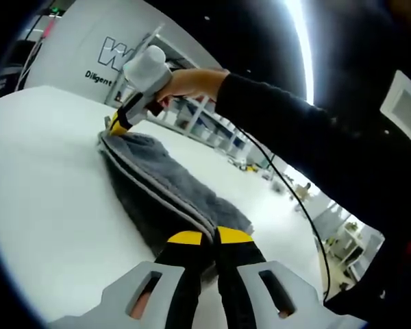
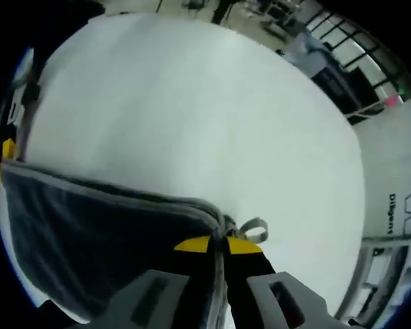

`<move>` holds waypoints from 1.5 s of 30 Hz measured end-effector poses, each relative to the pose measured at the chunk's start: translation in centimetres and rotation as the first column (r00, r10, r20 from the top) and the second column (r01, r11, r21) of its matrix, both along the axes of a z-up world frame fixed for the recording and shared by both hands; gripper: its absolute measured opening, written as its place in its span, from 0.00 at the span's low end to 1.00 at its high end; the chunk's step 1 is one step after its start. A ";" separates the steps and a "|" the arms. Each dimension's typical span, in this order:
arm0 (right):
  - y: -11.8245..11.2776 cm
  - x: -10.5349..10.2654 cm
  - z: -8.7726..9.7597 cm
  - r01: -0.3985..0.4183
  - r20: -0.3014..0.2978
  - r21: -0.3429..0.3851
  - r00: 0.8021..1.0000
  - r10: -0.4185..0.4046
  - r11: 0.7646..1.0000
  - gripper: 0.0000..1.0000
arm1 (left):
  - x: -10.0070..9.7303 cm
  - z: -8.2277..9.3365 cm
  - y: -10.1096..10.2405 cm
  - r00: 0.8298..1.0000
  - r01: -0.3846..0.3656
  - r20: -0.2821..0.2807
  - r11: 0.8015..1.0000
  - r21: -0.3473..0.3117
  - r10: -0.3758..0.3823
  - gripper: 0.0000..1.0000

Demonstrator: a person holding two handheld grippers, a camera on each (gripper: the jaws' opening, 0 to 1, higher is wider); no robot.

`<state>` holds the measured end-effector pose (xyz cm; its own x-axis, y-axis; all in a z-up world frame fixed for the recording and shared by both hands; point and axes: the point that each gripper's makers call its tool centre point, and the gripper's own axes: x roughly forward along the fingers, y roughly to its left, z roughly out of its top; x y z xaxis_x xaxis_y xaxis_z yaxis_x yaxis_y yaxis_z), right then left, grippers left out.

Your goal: Open the folded towel by lifting each exposed corner and separating the folded layers until the towel lies flat within the target outline without major curled edges

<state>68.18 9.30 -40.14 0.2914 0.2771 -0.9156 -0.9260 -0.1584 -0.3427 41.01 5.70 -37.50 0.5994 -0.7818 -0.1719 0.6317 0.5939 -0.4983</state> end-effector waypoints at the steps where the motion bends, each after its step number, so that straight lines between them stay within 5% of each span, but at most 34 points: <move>1: 0.0 0.0 0.1 0.003 0.001 0.005 1.000 -0.003 1.000 0.02 | 0.0 0.0 0.0 1.000 0.000 0.001 1.000 0.000 0.000 0.04; 45: -0.2 0.6 2.9 -0.019 0.087 0.047 0.996 0.015 0.999 0.00 | 0.0 1.6 -0.6 0.996 0.020 0.086 1.000 0.000 -0.020 0.02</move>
